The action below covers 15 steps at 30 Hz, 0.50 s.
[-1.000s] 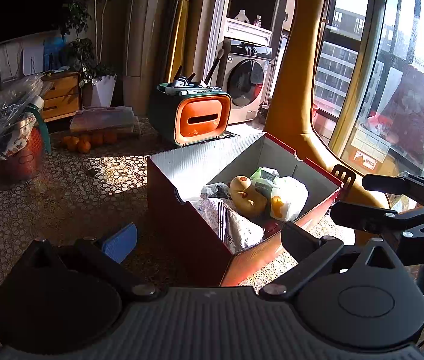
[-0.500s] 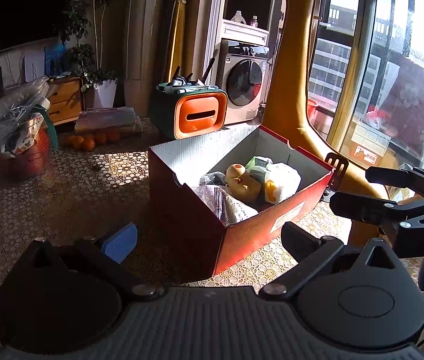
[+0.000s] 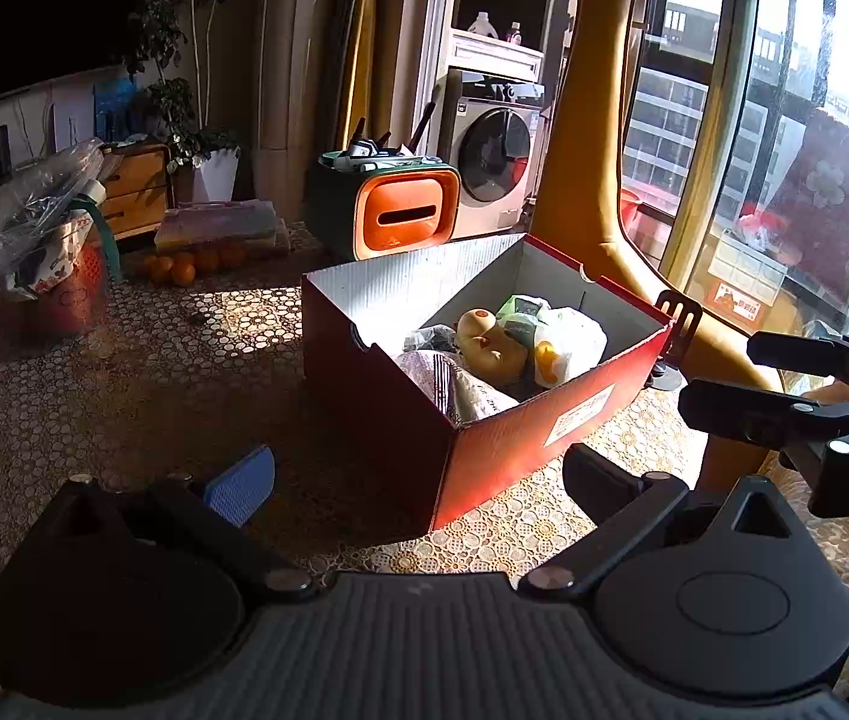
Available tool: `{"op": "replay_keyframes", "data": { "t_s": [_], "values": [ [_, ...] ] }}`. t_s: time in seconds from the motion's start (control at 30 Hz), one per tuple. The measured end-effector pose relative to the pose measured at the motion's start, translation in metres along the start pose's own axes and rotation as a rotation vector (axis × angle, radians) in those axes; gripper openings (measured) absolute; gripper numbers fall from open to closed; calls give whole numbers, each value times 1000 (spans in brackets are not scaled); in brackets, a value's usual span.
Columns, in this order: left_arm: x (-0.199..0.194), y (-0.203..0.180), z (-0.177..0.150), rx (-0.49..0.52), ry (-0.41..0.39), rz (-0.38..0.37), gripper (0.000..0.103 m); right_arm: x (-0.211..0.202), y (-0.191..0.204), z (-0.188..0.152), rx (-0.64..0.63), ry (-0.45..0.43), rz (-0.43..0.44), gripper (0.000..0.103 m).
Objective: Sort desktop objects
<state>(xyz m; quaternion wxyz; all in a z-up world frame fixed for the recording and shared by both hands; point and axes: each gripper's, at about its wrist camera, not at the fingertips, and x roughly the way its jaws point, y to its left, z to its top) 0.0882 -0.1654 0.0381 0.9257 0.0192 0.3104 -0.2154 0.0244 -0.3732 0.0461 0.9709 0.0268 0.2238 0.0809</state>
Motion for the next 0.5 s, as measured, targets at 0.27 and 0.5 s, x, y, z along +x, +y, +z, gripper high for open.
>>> {"op": "replay_keyframes", "data": {
  "t_s": [0.27,0.5],
  "values": [
    [-1,-2,-2,19,-3,-4,103,-3,2,-3,11,5,-7,102],
    [-5,-1,-3,12,-5,-21,103,-5,4,-4,12,10,-17,102]
  ]
}}
